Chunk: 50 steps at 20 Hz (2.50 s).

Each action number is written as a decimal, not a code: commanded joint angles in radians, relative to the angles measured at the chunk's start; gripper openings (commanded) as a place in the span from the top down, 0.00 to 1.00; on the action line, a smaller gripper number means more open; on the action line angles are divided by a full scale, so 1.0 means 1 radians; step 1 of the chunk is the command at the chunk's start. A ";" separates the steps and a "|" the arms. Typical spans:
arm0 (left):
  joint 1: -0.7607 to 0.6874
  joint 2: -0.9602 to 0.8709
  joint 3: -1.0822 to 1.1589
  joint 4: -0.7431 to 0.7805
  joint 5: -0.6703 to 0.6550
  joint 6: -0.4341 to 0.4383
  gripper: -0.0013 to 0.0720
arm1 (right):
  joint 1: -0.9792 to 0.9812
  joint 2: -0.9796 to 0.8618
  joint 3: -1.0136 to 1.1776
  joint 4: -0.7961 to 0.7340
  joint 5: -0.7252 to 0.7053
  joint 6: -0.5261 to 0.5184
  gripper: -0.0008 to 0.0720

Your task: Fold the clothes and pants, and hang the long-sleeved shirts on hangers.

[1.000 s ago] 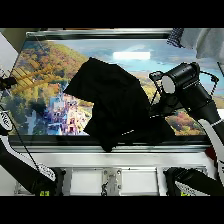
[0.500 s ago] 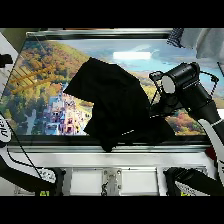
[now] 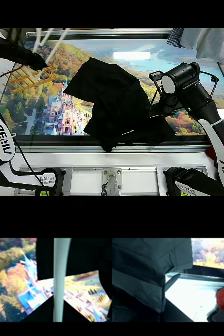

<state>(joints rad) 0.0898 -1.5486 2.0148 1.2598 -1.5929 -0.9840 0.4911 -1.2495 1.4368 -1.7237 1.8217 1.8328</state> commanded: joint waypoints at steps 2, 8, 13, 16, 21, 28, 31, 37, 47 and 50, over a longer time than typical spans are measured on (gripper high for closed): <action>-0.112 0.018 -0.018 -0.048 -0.161 0.183 0.97 | 0.001 0.000 0.000 0.000 0.000 0.000 0.97; -0.153 0.186 -0.399 -0.048 -0.200 0.493 0.97 | 0.001 0.000 0.000 0.000 0.000 0.000 0.97; -0.091 0.394 -0.742 -0.056 -0.185 0.603 0.97 | 0.001 0.000 0.000 0.000 0.000 0.000 0.97; -0.076 0.518 -0.899 -0.056 -0.182 0.620 0.97 | 0.001 0.000 0.000 0.000 0.000 0.000 0.97; -0.077 0.661 -1.082 -0.058 -0.121 0.675 0.97 | 0.001 0.000 0.000 0.000 0.000 0.000 0.97; -0.126 0.683 -1.178 -0.109 0.002 0.708 0.97 | 0.001 0.000 0.000 0.000 0.000 0.000 0.97; -0.198 0.658 -1.178 -0.109 0.028 0.708 0.97 | 0.001 -0.001 0.000 0.000 0.000 0.000 0.97; -0.304 0.485 -1.177 -0.185 0.091 0.708 0.97 | 0.000 -0.001 0.000 -0.002 0.000 0.000 0.97; -0.398 0.255 -1.048 -0.294 0.145 0.708 0.97 | 0.001 0.000 0.015 0.000 -0.004 -0.072 0.97; -0.430 0.210 -0.996 -0.294 0.134 0.708 0.97 | 0.001 0.000 0.053 0.000 -0.005 -0.076 0.97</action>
<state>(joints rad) -0.3122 -1.2945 0.9737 0.9741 -1.4506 -0.2752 0.4911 -1.2495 1.4624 -1.7241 1.8210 1.7779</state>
